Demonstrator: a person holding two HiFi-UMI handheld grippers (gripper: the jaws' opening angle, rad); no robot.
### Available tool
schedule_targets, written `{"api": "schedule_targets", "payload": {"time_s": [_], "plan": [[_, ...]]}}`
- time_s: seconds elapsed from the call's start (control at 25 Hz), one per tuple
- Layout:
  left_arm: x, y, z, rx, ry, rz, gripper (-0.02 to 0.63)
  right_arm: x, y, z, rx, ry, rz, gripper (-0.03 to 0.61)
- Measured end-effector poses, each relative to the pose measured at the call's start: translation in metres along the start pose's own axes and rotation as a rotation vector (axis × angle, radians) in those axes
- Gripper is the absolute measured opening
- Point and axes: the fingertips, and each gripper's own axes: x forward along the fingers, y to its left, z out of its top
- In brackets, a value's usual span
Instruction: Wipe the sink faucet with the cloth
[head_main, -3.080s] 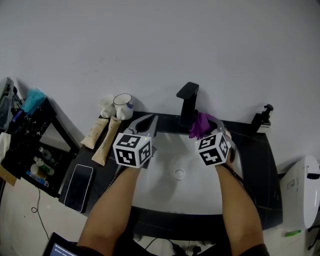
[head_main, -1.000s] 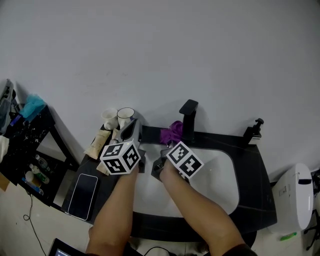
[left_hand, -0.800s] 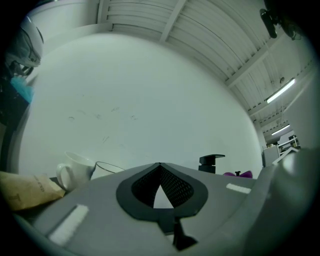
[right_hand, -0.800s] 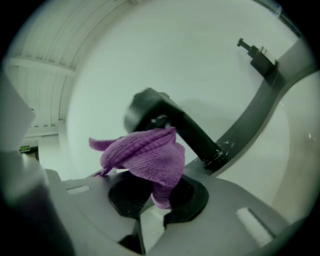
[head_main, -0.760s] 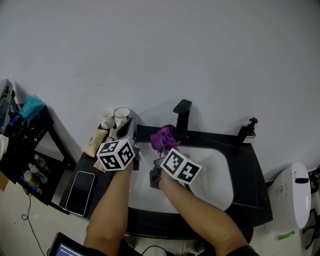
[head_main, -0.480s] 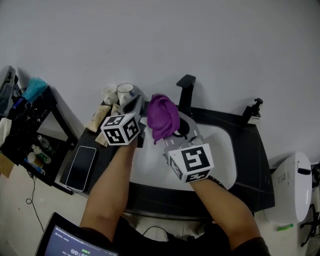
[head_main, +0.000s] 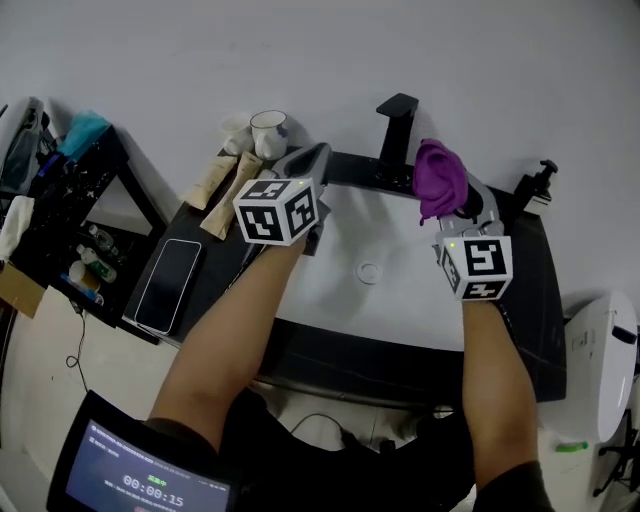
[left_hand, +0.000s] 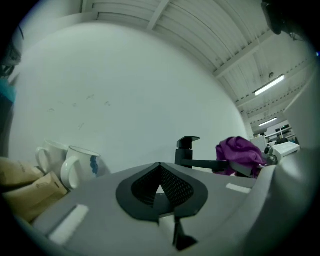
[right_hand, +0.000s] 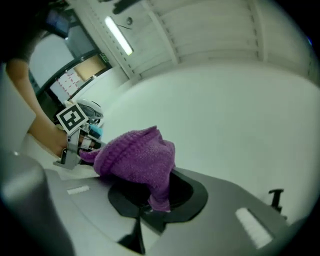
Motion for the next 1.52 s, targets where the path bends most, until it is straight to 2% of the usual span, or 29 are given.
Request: {"api": "schedule_targets", "payload": {"time_s": [0.2,0.44,0.76,1.04,1.52], "plan": [[0.003,0.004,-0.011,-0.055,0.037,-0.001,0.017,0.005,0.012,-0.028,0.098,0.094,0.086,0.058],[0.001,0.003,-0.013,-0.015,0.054,-0.002,0.017,0.008,0.008,-0.051,0.158,0.176,0.059,0.058],[0.000,-0.003,-0.015,0.059,0.074,-0.009,0.018,0.009,0.014,-0.055,0.151,0.195,0.066,0.060],[0.000,-0.003,-0.016,0.069,0.082,-0.010,0.017,0.009,0.009,-0.057,0.176,0.205,0.044,0.058],[-0.001,-0.002,-0.017,0.073,0.089,-0.005,0.017,0.009,0.015,-0.054,0.147,0.206,0.043,0.057]]}}
